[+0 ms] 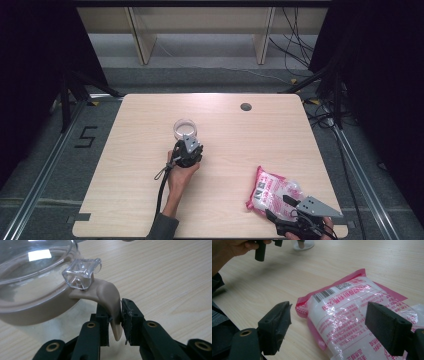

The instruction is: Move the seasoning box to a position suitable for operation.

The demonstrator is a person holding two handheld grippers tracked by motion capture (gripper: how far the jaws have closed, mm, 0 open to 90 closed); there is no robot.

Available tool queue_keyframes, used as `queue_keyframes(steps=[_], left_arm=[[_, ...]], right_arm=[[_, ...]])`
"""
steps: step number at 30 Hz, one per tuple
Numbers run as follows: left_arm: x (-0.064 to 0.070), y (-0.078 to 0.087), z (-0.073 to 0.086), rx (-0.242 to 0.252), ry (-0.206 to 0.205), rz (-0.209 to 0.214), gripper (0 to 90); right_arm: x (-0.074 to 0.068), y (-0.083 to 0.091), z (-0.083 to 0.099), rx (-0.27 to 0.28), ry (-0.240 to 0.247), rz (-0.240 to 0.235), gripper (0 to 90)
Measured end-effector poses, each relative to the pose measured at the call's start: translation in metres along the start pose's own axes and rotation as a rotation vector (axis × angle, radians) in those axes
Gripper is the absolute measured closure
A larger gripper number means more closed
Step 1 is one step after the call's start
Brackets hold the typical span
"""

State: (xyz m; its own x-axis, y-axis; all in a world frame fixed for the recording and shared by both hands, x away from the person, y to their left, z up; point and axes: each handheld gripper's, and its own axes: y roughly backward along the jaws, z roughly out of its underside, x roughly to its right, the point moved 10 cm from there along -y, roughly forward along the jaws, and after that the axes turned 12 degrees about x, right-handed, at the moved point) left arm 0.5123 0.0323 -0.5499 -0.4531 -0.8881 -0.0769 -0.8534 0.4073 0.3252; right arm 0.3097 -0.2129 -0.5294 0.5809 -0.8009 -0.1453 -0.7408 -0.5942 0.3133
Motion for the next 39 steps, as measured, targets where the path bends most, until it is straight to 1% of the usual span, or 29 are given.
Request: queue_keyframes(steps=[1,2,3,6,8,10,12,14,15,16,17,19,20,21,22,23,24,26,27,28,29,30,31,32,33,35,36,37,39], left_arm=[[0.001,-0.001,-0.001,0.001,0.001,-0.006,72.8],[0.001,-0.001,-0.001,-0.003,-0.009,-0.005,73.5],[0.002,-0.001,-0.002,0.000,-0.007,-0.005,75.2],[0.004,0.002,-0.001,0.007,0.008,0.017,77.3],[0.005,0.004,-0.001,0.011,0.005,0.022,78.0],[0.007,0.009,0.000,0.025,0.003,0.036,78.3],[0.008,0.019,0.003,0.028,-0.009,0.061,78.3],[0.008,0.024,0.005,0.028,-0.003,0.076,78.2],[0.005,0.032,0.009,0.031,0.000,0.079,78.0],[0.005,0.032,0.009,0.031,0.000,0.079,77.5],[0.004,0.037,0.010,0.031,0.000,0.080,77.1],[0.001,0.045,0.014,0.029,-0.002,0.092,76.8],[-0.001,0.050,0.015,0.031,-0.001,0.097,76.6],[-0.002,0.058,0.019,0.033,0.009,0.112,76.6],[-0.002,0.058,0.019,0.033,0.009,0.112,76.5],[-0.004,0.065,0.021,0.035,0.010,0.113,76.2],[-0.004,0.065,0.021,0.035,0.010,0.113,75.7],[-0.011,0.075,0.025,0.036,0.007,0.089,75.0],[-0.014,0.079,0.027,0.029,0.000,0.084,74.4],[-0.014,0.079,0.027,0.029,0.000,0.084,74.0],[-0.018,0.085,0.029,0.033,0.006,0.068,73.5],[-0.022,0.088,0.031,0.025,-0.010,0.058,73.1],[-0.024,0.090,0.032,0.025,-0.005,0.051,72.5],[-0.027,0.092,0.033,0.026,-0.011,0.046,72.1],[-0.027,0.092,0.033,0.026,-0.011,0.046,71.9],[-0.034,0.097,0.036,0.050,0.016,0.041,72.1],[-0.034,0.097,0.036,0.050,0.016,0.041,72.0],[-0.041,0.099,0.037,0.053,0.020,0.016,71.8],[-0.047,0.101,0.040,0.034,0.026,-0.001,71.3]], right_arm=[[0.000,0.000,0.000,0.000,0.001,0.000,21.6],[-0.002,0.000,0.000,0.003,-0.015,0.005,21.6],[-0.001,0.001,0.001,-0.003,-0.007,0.006,21.6],[-0.001,0.001,0.000,-0.002,-0.010,0.004,21.4],[0.001,0.000,-0.001,0.015,0.012,0.002,21.5],[0.002,0.000,-0.001,0.009,0.022,-0.002,21.5],[0.003,0.001,-0.001,0.012,0.035,0.002,21.5],[0.002,0.001,-0.002,0.013,0.036,0.000,21.5],[0.000,0.001,-0.001,0.010,0.011,0.001,21.4],[0.002,0.000,-0.001,0.016,0.020,-0.003,21.4],[0.000,0.000,0.000,0.013,0.000,0.005,21.4],[-0.001,0.001,0.000,0.002,-0.002,0.000,21.6],[0.002,0.001,-0.001,0.008,0.027,0.003,21.5],[-0.002,0.001,0.001,-0.005,-0.010,0.003,21.4],[-0.002,0.001,0.001,-0.005,-0.010,0.003,21.4],[0.000,-0.001,-0.001,0.014,0.018,-0.005,21.5],[-0.002,0.000,0.000,0.009,-0.006,0.001,21.5],[-0.002,0.000,0.000,0.008,-0.008,0.001,21.4],[-0.001,-0.001,-0.001,0.015,0.017,-0.008,21.5],[-0.001,-0.001,-0.001,0.020,0.013,-0.011,21.5],[0.001,0.000,-0.001,0.015,0.028,-0.001,21.4],[-0.002,0.000,0.000,0.009,-0.007,-0.001,21.4],[-0.003,-0.001,0.000,0.016,-0.011,-0.001,21.4],[0.001,-0.001,-0.001,0.016,0.031,-0.001,21.5],[-0.001,-0.001,0.000,0.014,0.010,0.000,21.5],[-0.002,0.000,0.000,0.010,0.000,0.002,21.5],[-0.002,0.000,0.000,0.010,0.001,0.004,21.6],[0.000,-0.001,-0.001,0.018,0.026,0.000,21.6],[-0.002,0.000,0.000,0.008,-0.003,0.003,21.5]])
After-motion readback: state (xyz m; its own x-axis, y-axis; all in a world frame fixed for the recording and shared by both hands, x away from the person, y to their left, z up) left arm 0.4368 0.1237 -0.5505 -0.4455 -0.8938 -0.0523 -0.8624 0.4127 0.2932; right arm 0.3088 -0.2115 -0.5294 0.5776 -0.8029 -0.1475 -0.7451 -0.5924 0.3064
